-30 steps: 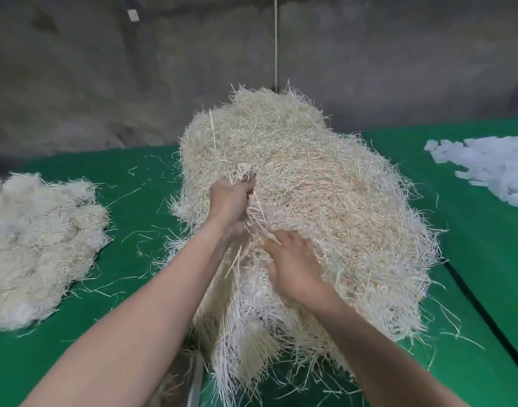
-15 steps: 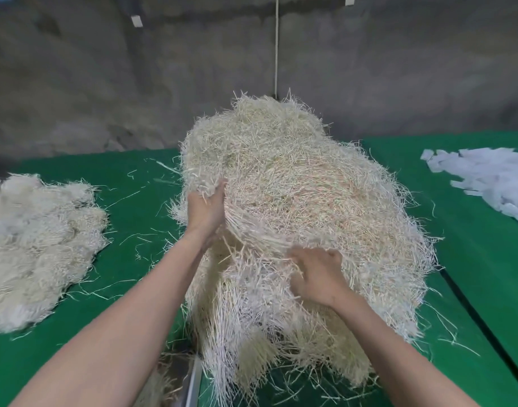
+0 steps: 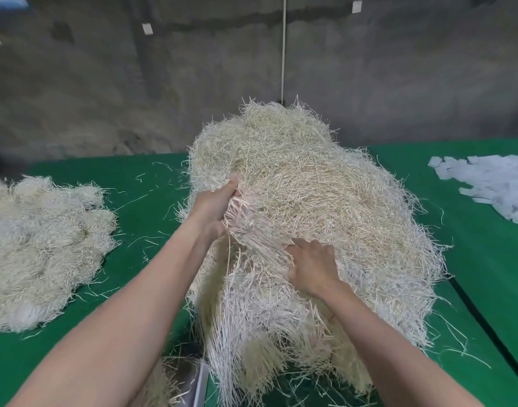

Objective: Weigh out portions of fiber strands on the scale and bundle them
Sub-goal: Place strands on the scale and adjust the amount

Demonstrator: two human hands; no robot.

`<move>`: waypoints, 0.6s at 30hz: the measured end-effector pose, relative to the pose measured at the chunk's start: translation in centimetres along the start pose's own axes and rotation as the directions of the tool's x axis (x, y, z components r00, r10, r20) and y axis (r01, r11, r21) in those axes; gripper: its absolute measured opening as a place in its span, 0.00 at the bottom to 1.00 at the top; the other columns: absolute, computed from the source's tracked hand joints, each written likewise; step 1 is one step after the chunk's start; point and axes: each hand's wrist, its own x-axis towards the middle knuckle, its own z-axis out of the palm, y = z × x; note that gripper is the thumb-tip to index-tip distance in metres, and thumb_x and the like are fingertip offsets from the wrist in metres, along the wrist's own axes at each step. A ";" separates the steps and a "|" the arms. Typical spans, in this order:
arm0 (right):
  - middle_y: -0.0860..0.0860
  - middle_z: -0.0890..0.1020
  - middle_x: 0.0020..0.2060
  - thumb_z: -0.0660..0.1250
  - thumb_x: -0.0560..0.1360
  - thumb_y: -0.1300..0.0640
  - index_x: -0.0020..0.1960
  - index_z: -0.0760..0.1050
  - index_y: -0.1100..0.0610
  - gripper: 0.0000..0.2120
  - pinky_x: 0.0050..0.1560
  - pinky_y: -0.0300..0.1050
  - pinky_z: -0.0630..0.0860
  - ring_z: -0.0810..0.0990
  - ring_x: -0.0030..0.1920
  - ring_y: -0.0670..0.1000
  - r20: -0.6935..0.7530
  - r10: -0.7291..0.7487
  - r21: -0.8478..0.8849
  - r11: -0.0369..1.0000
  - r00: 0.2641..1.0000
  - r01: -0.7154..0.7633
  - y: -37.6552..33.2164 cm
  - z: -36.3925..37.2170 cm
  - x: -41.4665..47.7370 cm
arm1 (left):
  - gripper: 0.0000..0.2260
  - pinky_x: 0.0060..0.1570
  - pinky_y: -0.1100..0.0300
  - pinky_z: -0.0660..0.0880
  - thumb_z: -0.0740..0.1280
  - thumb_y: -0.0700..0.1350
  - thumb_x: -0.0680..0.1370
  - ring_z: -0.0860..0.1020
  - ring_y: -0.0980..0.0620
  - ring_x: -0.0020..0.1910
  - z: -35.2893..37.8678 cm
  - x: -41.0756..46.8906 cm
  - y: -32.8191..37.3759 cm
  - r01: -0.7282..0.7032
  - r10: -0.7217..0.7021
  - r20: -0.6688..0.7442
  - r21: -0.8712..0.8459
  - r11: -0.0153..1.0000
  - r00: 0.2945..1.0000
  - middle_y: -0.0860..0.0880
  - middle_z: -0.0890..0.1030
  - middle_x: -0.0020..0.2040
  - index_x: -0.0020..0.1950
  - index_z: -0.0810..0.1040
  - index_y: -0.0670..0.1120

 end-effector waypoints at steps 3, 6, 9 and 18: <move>0.45 0.58 0.74 0.67 0.69 0.48 0.72 0.61 0.45 0.33 0.69 0.60 0.55 0.62 0.70 0.53 0.035 -0.012 0.024 1.000 0.999 0.011 1.4 1.3 -0.6 | 0.22 0.68 0.39 0.61 0.71 0.56 0.70 0.60 0.38 0.72 -0.8 0.3 -0.8 0.019 -0.019 -0.008 0.003 1.000 1.000 0.42 0.64 0.73 0.56 0.78 0.42; 0.43 0.55 0.74 0.66 0.68 0.43 0.72 0.57 0.40 0.35 0.70 0.61 0.53 0.58 0.72 0.53 0.060 0.005 0.050 0.999 0.998 -0.007 2.3 2.0 -1.1 | 0.25 0.69 0.40 0.60 0.73 0.55 0.63 0.64 0.39 0.71 -1.3 0.2 -0.9 0.001 -0.001 0.016 -0.016 1.000 1.000 0.40 0.71 0.67 0.54 0.79 0.42; 0.41 0.52 0.75 0.65 0.67 0.39 0.72 0.53 0.36 0.38 0.70 0.63 0.50 0.55 0.74 0.54 0.093 0.038 0.066 0.997 0.995 -0.045 3.0 1.9 -1.2 | 0.29 0.68 0.37 0.57 0.74 0.55 0.62 0.63 0.40 0.71 -1.9 0.1 -0.7 0.016 -0.016 0.005 0.003 1.000 1.000 0.39 0.70 0.69 0.57 0.78 0.40; 0.41 0.46 0.75 0.67 0.67 0.39 0.73 0.47 0.36 0.41 0.71 0.63 0.48 0.51 0.75 0.56 0.156 0.045 0.034 0.998 0.987 -0.051 3.6 1.5 -1.5 | 0.15 0.48 0.56 0.75 0.75 0.43 0.59 0.80 0.49 0.46 -3.7 0.4 0.9 -0.023 0.017 -0.069 -0.085 0.996 0.997 0.41 0.81 0.54 0.42 0.78 0.40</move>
